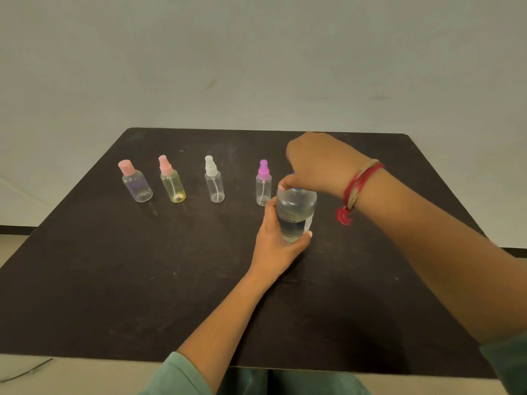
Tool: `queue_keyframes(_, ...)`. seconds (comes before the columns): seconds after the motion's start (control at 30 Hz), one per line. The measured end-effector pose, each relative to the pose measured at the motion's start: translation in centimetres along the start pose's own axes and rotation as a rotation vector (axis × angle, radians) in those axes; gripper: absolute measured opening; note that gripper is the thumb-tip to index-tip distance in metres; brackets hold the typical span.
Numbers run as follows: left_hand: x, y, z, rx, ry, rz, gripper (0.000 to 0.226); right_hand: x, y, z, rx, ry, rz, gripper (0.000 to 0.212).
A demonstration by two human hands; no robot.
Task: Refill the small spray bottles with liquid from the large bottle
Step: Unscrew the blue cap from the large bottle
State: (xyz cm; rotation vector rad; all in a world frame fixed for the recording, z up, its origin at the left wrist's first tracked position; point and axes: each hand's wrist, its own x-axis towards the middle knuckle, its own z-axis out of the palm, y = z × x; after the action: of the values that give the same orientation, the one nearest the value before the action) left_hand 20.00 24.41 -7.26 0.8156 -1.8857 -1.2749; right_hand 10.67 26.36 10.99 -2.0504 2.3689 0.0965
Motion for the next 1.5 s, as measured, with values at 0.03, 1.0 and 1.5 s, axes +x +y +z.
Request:
queue_keyframes(0.03, 0.1, -0.1, 0.0, -0.006, -0.004, -0.005, 0.076, 0.2, 0.0, 0.1, -0.012, -0.002, -0.022, 0.036)
queue_keyframes(1.0, 0.2, -0.3, 0.0, -0.04, -0.003, 0.013, 0.075, -0.8, 1.5, -0.4, 0.147, -0.227, -0.129, 0.059)
queue_keyframes(1.5, 0.3, -0.4, -0.1, -0.031, 0.0, 0.03, 0.08, -1.3, 1.5, -0.8, 0.125, -0.18, -0.029, 0.064)
